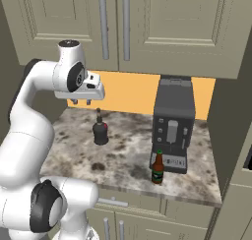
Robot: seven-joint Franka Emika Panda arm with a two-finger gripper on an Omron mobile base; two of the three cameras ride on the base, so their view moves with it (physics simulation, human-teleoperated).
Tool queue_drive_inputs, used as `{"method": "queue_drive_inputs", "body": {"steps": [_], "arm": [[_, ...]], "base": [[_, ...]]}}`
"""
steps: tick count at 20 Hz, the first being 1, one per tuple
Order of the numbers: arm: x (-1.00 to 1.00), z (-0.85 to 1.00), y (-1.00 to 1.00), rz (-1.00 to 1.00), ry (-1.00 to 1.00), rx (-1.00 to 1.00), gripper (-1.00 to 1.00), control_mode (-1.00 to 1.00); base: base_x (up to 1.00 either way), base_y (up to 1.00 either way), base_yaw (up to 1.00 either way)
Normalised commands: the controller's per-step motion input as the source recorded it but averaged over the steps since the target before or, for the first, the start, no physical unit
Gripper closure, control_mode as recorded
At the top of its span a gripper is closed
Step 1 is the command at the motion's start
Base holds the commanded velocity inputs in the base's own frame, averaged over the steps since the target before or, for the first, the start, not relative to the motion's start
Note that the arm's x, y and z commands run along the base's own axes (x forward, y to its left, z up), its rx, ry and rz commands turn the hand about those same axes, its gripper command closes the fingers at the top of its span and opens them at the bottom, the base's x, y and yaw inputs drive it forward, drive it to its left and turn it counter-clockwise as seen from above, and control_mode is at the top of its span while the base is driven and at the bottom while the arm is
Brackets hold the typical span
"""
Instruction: Move the drinks to the dining counter.
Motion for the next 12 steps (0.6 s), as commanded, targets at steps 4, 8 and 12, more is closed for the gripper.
{"method": "queue_drive_inputs", "body": {"steps": [4, 8, 12], "arm": [[-0.12, -0.01, 0.0, 0.0, 0.0, 0.0, -1.0, -1.0], [-0.28, -0.23, 0.01, 0.05, 0.0, 0.0, -1.0, -1.0], [-0.25, -0.28, 0.09, 0.05, 0.0, -0.04, -1.0, -1.0]], "base": [[0.0, 0.0, 0.0], [0.0, 0.0, 0.0], [0.0, 0.0, 0.0]]}}
